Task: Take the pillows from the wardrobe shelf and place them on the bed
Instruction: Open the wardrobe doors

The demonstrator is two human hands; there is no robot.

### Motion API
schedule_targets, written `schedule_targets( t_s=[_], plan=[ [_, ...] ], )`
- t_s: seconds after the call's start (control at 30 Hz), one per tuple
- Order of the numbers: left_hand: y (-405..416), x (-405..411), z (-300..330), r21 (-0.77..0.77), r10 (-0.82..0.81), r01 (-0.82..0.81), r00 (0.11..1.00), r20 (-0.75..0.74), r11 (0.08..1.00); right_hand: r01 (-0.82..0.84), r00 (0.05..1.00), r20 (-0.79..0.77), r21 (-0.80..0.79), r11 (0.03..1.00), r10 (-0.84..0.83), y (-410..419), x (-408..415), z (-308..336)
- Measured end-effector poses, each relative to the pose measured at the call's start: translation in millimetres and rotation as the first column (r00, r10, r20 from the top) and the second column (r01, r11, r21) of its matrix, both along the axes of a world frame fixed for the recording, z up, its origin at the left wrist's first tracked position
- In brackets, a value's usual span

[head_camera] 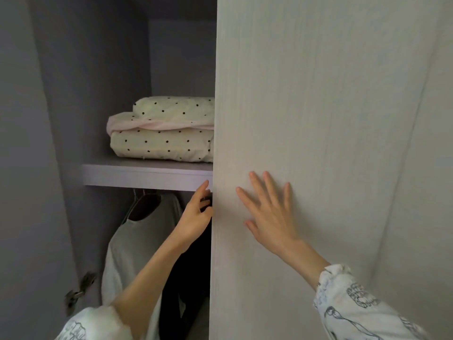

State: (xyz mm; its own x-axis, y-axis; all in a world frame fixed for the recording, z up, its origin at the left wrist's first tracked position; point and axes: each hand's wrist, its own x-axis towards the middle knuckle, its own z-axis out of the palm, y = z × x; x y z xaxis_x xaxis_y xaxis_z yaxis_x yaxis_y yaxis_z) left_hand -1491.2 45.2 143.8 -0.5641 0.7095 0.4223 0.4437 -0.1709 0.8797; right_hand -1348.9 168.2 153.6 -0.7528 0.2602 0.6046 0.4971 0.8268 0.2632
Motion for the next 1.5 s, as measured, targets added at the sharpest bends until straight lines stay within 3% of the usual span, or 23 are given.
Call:
schedule_targets(
  t_s=[0.3, 0.6, 0.73, 0.9, 1.03, 1.13, 1.2, 1.3, 1.5],
  plan=[
    [-3.0, 8.1, -5.8, 0.115, -0.097, 0.093, 0.995, 0.029, 0.989, 0.011, 0.999, -0.031, -0.024, 1.000, -0.012, -7.8, 1.5, -6.9],
    [-45.7, 41.7, -14.1, 0.148, -0.242, 0.220, 0.957, 0.160, 0.964, -0.008, 0.999, -0.040, -0.277, 0.961, -0.003, -69.6, 26.8, -37.4],
    [-75.5, 64.6, -14.6, 0.103, -0.346, 0.334, 0.929, 0.135, 0.937, -0.125, 0.989, -0.137, -0.532, 0.837, 0.060, -118.1, 45.4, -50.5],
    [-108.2, 103.1, -13.3, 0.059, -0.487, 0.483, 0.868, 0.096, 0.873, -0.198, 0.975, -0.210, -0.702, 0.684, 0.066, -158.3, 97.3, -62.6],
    [-125.1, 140.5, -12.6, 0.060, -0.512, 0.509, 0.850, 0.121, 0.859, -0.298, 0.950, -0.312, -0.876, 0.379, 0.026, -188.2, 136.5, -60.5],
    [-133.3, 165.7, -10.6, 0.071, -0.519, 0.514, 0.843, 0.144, 0.855, -0.379, 0.918, -0.392, -0.911, 0.161, -0.060, -206.1, 162.8, -57.7],
    [-136.7, 181.2, -10.2, 0.079, -0.521, 0.516, 0.837, 0.167, 0.853, -0.417, 0.902, -0.422, -0.907, 0.067, -0.097, -212.3, 182.4, -57.0],
    [-139.1, 204.6, -7.5, 0.066, -0.539, 0.536, 0.829, 0.147, 0.842, -0.454, 0.882, -0.455, -0.890, 0.035, -0.118, -213.4, 211.6, -56.8],
    [-140.2, 261.6, -3.3, 0.042, -0.561, 0.561, 0.814, 0.149, 0.827, -0.423, 0.890, -0.433, -0.901, 0.096, -0.141, -205.1, 257.6, -62.5]
  ],
)
